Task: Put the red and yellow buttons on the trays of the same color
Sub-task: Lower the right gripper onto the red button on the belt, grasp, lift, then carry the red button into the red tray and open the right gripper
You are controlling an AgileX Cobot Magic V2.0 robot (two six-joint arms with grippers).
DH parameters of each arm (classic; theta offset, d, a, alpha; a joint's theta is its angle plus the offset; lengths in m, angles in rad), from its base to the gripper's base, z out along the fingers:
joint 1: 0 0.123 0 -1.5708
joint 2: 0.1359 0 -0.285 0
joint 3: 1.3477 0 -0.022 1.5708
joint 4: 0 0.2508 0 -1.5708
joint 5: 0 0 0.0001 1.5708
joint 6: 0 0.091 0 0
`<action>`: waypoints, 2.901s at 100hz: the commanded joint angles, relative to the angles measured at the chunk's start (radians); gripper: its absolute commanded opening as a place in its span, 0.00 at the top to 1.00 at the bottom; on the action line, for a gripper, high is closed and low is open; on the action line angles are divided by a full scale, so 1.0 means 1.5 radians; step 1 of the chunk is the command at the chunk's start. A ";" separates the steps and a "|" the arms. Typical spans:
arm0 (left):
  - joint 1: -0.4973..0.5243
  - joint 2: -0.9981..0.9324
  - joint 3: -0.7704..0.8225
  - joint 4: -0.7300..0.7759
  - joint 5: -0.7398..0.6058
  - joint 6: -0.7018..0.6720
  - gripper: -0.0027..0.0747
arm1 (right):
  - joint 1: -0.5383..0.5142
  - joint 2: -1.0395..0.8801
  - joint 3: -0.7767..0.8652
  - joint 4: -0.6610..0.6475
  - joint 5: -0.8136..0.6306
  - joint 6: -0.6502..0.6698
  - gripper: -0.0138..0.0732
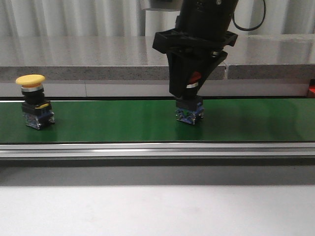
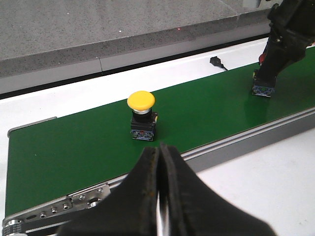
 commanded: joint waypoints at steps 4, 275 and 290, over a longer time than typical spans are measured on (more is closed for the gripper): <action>-0.004 0.006 -0.018 -0.012 -0.045 -0.008 0.99 | -0.003 -0.041 -0.021 0.001 -0.039 -0.009 0.76; -0.004 0.006 -0.018 -0.012 -0.045 -0.008 0.99 | -0.688 0.143 -0.131 0.109 -0.232 0.238 0.38; -0.004 0.006 -0.018 -0.012 -0.045 -0.008 0.99 | -0.688 0.140 -0.131 0.109 -0.232 0.238 0.28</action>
